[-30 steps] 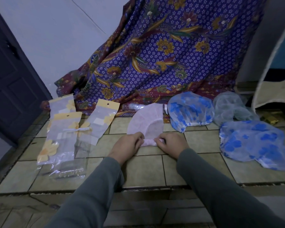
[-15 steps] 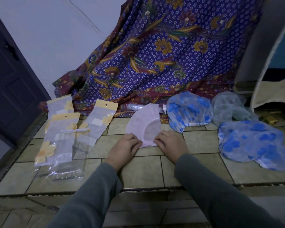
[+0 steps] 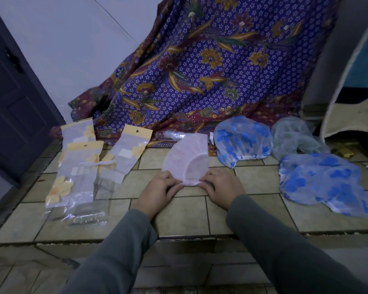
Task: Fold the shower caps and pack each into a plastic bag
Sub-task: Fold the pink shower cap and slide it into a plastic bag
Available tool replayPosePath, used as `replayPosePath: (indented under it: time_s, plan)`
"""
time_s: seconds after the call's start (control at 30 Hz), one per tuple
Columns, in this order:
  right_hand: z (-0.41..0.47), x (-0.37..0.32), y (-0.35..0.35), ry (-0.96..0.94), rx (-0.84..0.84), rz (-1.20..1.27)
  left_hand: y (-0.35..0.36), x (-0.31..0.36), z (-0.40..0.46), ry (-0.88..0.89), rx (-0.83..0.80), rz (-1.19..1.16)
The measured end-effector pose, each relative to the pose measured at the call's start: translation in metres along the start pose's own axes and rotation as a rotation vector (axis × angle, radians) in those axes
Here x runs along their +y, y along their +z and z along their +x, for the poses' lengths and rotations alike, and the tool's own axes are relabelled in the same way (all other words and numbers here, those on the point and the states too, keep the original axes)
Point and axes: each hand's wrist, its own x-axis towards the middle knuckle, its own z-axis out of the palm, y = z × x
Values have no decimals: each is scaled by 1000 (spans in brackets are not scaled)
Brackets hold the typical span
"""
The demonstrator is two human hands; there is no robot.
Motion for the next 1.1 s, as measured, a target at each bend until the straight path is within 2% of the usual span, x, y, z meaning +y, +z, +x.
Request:
replayPosePath:
  time_s: [0.43,0.6,0.83,0.97,1.1]
  plan:
    - [-10,-7,-2,158,-51,90,-4,10,3,-67,-27,42]
    - [-8,-7,-5,188,-84,95,-3,12,8,-188,0,-15]
    - [-6,-10,0,197,-35,88,-4,11,16,-272,-72,3]
    - [-4,-9,2,204,-20,78,-4,11,18,-219,-97,23]
    - [-4,-9,3,203,11,66,-3,7,19,-54,-24,128]
